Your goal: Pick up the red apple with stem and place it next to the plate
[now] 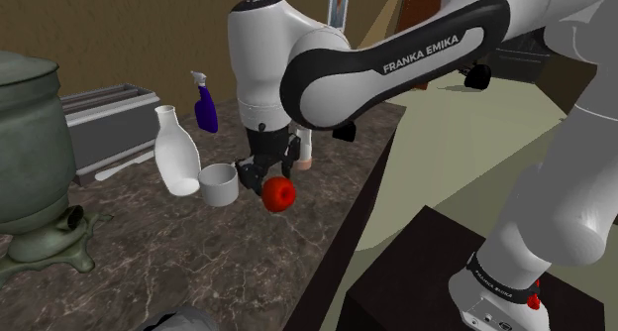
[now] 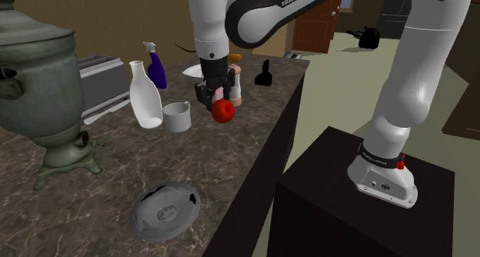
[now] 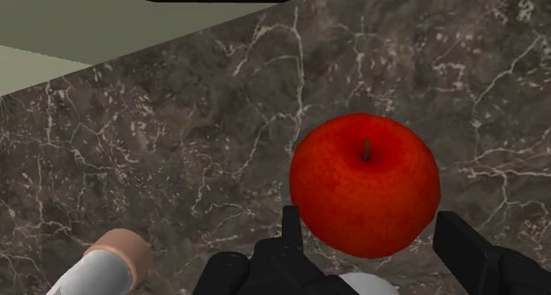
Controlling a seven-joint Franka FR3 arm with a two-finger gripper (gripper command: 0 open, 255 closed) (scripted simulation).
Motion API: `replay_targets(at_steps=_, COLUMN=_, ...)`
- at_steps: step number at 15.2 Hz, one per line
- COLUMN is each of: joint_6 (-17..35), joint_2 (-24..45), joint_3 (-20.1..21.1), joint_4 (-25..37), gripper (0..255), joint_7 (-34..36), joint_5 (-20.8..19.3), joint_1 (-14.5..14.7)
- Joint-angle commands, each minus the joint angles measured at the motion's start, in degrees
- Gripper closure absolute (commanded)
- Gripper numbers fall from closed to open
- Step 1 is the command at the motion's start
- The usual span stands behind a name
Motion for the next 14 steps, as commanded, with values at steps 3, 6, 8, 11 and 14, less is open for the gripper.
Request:
replay_targets(at_steps=3, joint_6=-3.0, joint_2=-0.8, joint_3=0.1, joint_4=2.4, gripper=255, joint_7=-0.7, joint_5=0.6, joint_1=0.0)
replay_targets(at_steps=6, joint_6=-4.5, joint_2=-1.1, joint_3=0.0, joint_4=3.6, gripper=255, joint_7=-1.1, joint_5=0.9, joint_1=0.0)
replay_targets(at_steps=8, joint_6=-4.0, joint_2=-1.1, joint_3=-1.3, joint_4=3.5, gripper=255, joint_7=-3.7, joint_5=0.9, joint_1=-1.4)
replay_targets(at_steps=11, joint_6=-3.3, joint_2=-0.7, joint_3=-3.3, joint_4=3.9, gripper=255, joint_7=-7.5, joint_5=0.6, joint_1=-3.4)
replay_targets(at_steps=14, joint_6=-2.9, joint_2=0.2, joint_3=-5.1, joint_4=4.8, gripper=255, joint_7=-11.2, joint_5=0.2, joint_1=-5.3)
